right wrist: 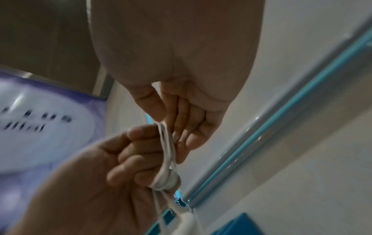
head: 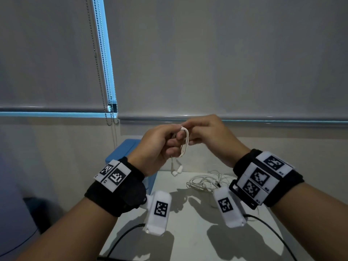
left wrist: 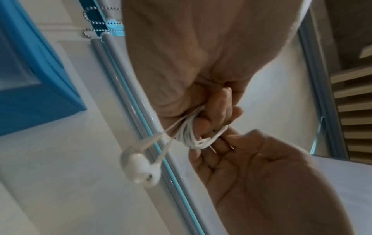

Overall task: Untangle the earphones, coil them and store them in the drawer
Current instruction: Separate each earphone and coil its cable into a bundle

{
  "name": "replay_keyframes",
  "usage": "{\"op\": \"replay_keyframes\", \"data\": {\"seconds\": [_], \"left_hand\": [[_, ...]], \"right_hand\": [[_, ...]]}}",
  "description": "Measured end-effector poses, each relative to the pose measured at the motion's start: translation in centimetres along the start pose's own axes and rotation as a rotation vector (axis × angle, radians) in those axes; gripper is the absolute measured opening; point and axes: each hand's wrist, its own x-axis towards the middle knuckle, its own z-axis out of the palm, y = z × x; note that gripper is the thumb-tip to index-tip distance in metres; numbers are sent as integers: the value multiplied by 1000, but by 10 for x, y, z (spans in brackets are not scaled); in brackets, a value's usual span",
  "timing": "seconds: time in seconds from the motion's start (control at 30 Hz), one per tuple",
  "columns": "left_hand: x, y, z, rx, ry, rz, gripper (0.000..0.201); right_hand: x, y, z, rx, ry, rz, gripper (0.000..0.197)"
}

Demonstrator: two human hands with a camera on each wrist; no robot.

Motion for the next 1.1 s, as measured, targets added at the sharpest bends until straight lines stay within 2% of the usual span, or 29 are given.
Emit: {"op": "replay_keyframes", "data": {"seconds": [0.07, 0.17, 0.23, 0.33, 0.43, 0.67, 0.8, 0.93, 1.1], "left_hand": [[-1, -1, -2, 1, 11, 38, 38], [-2, -6, -7, 34, 10, 63, 36], [-3, -8, -9, 54, 41, 58, 34], [-2, -12, -13, 36, 110, 56, 34], [-3, -15, -19, 48, 183, 60, 23], [-4, -24, -24, 27, 212, 26, 21], [-2, -27, -21, 11, 246, 31, 19], [0, -26, -16, 89, 287, 69, 19], [2, -25, -14, 146, 334, 105, 19]], "right_hand": [[-3, 4, 4, 216, -43, 87, 31], [-9, 11, 10, 202, -72, 61, 15], [-10, 18, 14, 200, -30, 62, 9], [-9, 25, 18, 225, 40, 112, 11], [-11, 27, 17, 290, 71, 194, 18], [-16, 29, 8, 538, 9, 366, 17], [-18, 33, 10, 460, -4, 369, 13], [-16, 39, 13, 342, 4, 370, 13], [-15, 39, 13, 302, -13, 372, 8]]}}
